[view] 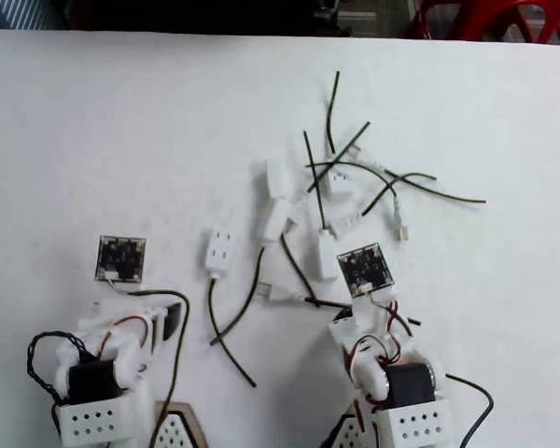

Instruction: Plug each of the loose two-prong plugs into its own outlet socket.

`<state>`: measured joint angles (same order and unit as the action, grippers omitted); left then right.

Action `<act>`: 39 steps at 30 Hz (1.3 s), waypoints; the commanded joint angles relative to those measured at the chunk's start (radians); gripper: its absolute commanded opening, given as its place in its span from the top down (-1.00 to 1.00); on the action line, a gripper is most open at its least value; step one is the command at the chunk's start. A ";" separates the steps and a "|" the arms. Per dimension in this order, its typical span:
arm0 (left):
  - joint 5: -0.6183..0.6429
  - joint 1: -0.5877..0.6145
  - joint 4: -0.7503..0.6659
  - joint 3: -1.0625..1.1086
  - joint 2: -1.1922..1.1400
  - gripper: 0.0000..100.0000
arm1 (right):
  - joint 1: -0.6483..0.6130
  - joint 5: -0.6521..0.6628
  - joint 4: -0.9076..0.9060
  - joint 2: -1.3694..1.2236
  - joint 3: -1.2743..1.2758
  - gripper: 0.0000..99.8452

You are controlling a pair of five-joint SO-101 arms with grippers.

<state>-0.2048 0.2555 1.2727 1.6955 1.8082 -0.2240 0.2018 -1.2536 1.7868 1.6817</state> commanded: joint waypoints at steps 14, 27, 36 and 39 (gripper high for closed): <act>-0.006 -0.012 -0.054 -0.003 0.013 0.41 | 0.013 -0.051 0.134 0.004 -0.227 0.95; -0.002 -0.012 -0.048 -0.003 0.013 0.41 | -0.153 -0.238 0.134 -0.653 -0.761 0.94; -0.002 -0.012 -0.048 -0.003 0.013 0.41 | -0.199 -0.377 0.140 -1.319 -1.131 0.94; -0.002 -0.012 -0.048 -0.003 0.013 0.41 | -0.199 -0.399 0.140 -1.503 -1.244 0.94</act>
<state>-0.2048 0.2555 1.2144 1.6955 1.8082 -0.4112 -0.1741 -1.1324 0.4396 0.5662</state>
